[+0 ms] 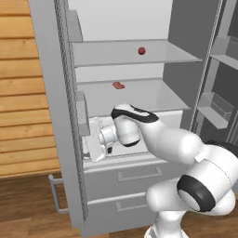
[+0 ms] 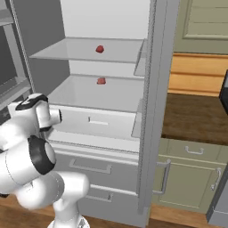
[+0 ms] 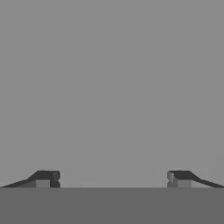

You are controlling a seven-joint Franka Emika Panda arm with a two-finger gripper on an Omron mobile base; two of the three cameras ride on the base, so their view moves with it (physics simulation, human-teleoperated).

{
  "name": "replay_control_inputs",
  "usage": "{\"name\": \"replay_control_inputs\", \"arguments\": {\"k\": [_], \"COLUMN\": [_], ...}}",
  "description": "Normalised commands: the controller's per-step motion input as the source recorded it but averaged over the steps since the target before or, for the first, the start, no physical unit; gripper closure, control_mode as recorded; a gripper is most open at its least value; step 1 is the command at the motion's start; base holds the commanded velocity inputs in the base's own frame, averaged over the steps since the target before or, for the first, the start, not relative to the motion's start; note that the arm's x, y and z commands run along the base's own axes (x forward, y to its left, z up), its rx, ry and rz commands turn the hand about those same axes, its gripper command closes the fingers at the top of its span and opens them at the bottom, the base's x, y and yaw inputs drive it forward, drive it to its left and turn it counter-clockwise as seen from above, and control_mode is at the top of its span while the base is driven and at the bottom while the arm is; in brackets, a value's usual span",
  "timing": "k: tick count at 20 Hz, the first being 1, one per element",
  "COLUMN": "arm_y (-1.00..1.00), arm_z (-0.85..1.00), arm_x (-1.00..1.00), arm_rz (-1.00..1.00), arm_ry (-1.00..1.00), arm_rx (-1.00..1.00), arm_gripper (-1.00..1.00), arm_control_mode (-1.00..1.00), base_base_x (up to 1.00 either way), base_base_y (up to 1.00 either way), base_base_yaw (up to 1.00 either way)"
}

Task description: Take the strawberry from the fridge and place it on top of the pancake, located on the dining counter.

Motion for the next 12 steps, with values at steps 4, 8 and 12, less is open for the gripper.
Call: {"name": "replay_control_inputs", "arguments": {"k": [4, 8, 12], "arm_y": [0.85, 0.81, 0.3], "arm_z": [0.0, 0.0, 0.09], "arm_x": [-0.26, -0.19, -0.25], "arm_rz": [0.07, 0.06, 0.01], "arm_ry": [-0.02, -0.03, -0.16], "arm_rx": [0.03, 0.01, 0.0], "arm_gripper": [-1.0, -1.0, -1.0], "arm_control_mode": [-1.0, -1.0, -1.0], "base_base_x": [0.0, 0.0, 0.0], "base_base_y": [0.0, 0.0, 0.0], "base_base_yaw": [0.0, 0.0, 0.0]}}
